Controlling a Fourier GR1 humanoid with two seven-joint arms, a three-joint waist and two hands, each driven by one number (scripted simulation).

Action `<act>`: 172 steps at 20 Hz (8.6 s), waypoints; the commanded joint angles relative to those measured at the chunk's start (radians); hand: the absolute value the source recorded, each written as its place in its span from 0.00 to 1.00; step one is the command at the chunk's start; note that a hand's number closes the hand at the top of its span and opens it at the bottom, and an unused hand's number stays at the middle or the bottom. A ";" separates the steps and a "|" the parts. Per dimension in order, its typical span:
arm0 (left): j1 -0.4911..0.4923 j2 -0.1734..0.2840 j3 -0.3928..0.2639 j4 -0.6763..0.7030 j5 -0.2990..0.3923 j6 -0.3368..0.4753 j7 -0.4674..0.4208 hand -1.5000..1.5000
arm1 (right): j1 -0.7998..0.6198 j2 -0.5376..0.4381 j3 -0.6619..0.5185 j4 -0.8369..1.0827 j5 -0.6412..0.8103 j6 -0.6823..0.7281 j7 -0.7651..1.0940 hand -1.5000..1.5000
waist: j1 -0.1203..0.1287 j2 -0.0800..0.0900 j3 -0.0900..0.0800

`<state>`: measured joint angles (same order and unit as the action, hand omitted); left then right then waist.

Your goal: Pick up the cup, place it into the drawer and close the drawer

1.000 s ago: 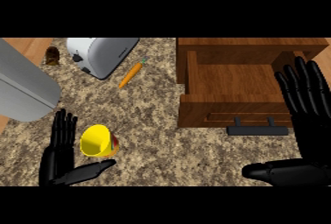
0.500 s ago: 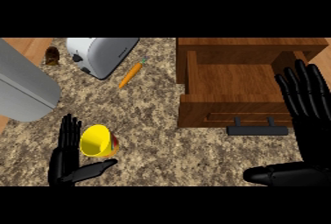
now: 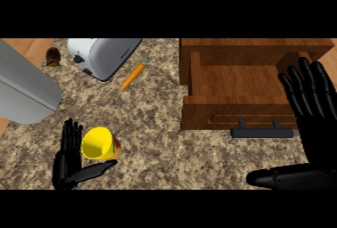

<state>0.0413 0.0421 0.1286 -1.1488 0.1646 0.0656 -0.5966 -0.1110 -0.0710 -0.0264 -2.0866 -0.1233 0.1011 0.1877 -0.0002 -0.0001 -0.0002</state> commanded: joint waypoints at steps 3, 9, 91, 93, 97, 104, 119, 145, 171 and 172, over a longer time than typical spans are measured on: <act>0.004 0.019 0.016 0.043 0.015 -0.035 -0.036 0.00 | 0.044 -0.041 -0.068 -0.019 -0.072 0.054 -0.002 0.00 | -0.001 -0.001 0.000; -0.031 0.011 0.006 0.133 -0.002 -0.045 -0.107 0.00 | 0.020 0.019 0.028 0.020 0.037 0.004 -0.050 0.00 | 0.001 0.000 0.000; -0.871 -0.039 -0.146 -0.153 0.024 0.146 0.476 1.00 | 0.060 -0.049 -0.090 -0.040 -0.095 0.074 0.002 0.00 | -0.012 0.000 0.001; -0.918 -0.042 -0.181 -0.060 0.027 0.157 0.419 1.00 | 0.075 0.000 -0.025 0.015 0.004 0.048 -0.065 0.00 | -0.013 0.002 0.000; -0.921 -0.042 -0.198 -0.004 0.045 0.149 0.428 1.00 | 0.047 -0.015 -0.024 -0.061 -0.006 0.024 0.027 0.00 | -0.011 0.001 0.000; -1.125 -0.042 -0.193 0.281 0.080 0.204 0.357 1.00 | 0.002 -0.048 -0.090 0.009 -0.079 0.059 0.007 0.00 | -0.027 0.006 0.000; -1.342 -0.042 -0.424 0.592 0.336 0.363 0.312 1.00 | -0.009 -0.029 -0.062 0.064 -0.041 0.068 -0.060 0.00 | -0.051 0.010 0.001; -1.373 -0.042 -0.702 0.709 0.541 0.406 0.225 0.00 | -0.065 -0.015 -0.052 0.129 -0.116 0.113 -0.089 0.00 | -0.101 0.026 0.002; -0.837 0.262 -0.547 0.030 0.636 0.357 0.272 0.00 | 0.071 -0.208 -0.008 -0.038 0.050 0.276 0.027 1.00 | 0.042 -0.013 -0.001; -0.816 0.304 -0.512 0.035 0.639 0.321 0.258 0.00 | 0.138 -0.204 -0.014 -0.024 0.077 0.305 -0.052 1.00 | 0.022 -0.007 0.000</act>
<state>-0.9041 0.2565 -0.4079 -1.0031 0.7968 0.4211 -0.3480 -0.0227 -0.2704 -0.0701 -2.1000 -0.1220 0.3913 0.1541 0.0311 -0.0114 -0.0006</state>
